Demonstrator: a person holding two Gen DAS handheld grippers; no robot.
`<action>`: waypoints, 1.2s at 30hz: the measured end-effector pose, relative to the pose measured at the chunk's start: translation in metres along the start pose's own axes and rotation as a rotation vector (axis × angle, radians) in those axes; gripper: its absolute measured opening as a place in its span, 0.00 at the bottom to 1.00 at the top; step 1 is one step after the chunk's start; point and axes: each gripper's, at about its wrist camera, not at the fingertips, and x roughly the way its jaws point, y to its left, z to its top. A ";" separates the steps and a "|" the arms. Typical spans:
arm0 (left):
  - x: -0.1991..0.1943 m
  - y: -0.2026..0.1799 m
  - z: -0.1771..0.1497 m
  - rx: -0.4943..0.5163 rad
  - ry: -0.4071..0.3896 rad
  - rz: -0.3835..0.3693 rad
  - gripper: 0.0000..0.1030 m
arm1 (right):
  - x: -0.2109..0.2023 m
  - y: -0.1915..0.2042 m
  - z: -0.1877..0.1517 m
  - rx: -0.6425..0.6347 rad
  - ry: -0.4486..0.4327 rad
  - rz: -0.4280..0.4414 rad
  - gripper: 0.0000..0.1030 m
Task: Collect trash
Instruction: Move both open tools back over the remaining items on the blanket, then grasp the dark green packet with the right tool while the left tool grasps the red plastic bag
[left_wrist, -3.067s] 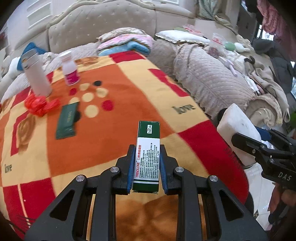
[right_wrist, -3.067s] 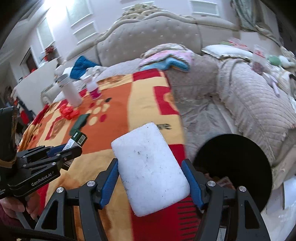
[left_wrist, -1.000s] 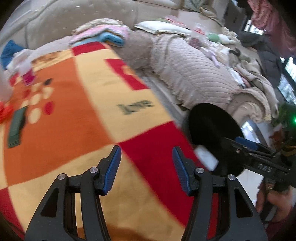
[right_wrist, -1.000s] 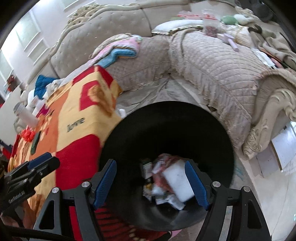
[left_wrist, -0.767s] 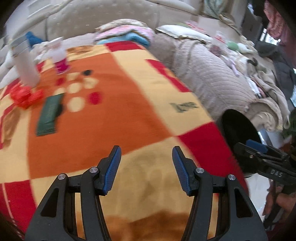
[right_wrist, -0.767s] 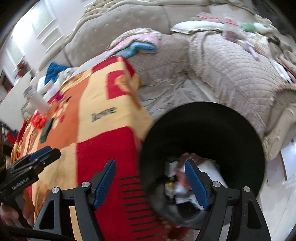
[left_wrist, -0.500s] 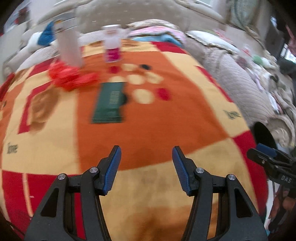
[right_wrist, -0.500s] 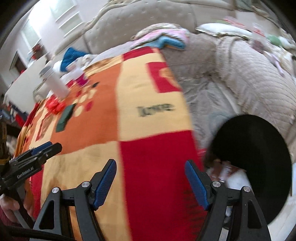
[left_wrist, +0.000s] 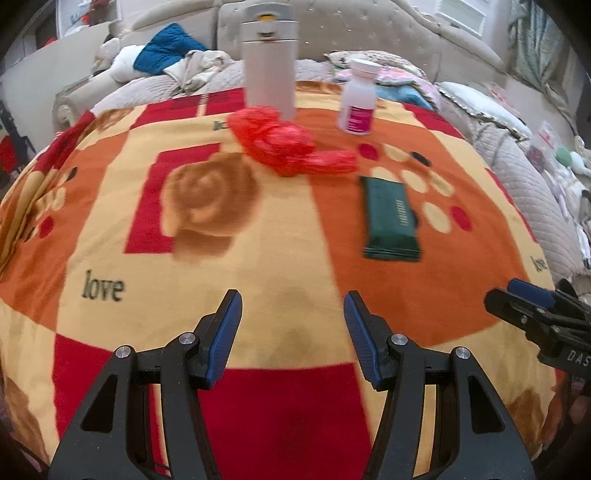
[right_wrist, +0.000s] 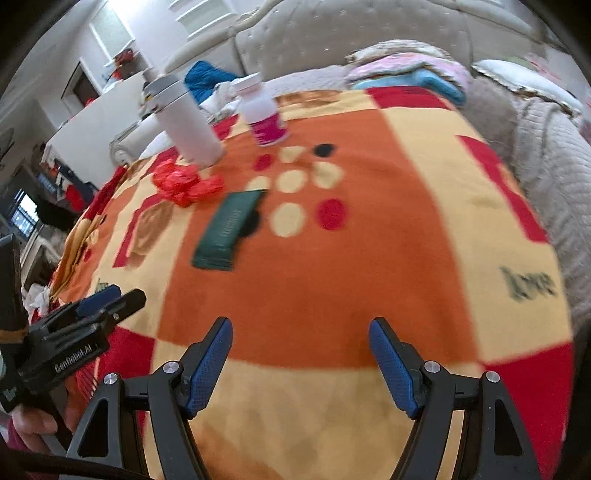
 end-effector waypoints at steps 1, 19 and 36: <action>0.001 0.005 0.001 -0.003 0.000 0.006 0.54 | 0.006 0.007 0.005 -0.007 0.003 0.005 0.72; 0.025 0.056 0.035 -0.098 0.001 -0.012 0.54 | 0.079 0.070 0.055 -0.180 -0.030 -0.141 0.61; 0.088 0.047 0.123 -0.355 -0.056 -0.114 0.69 | 0.061 0.035 0.046 -0.184 -0.064 -0.076 0.42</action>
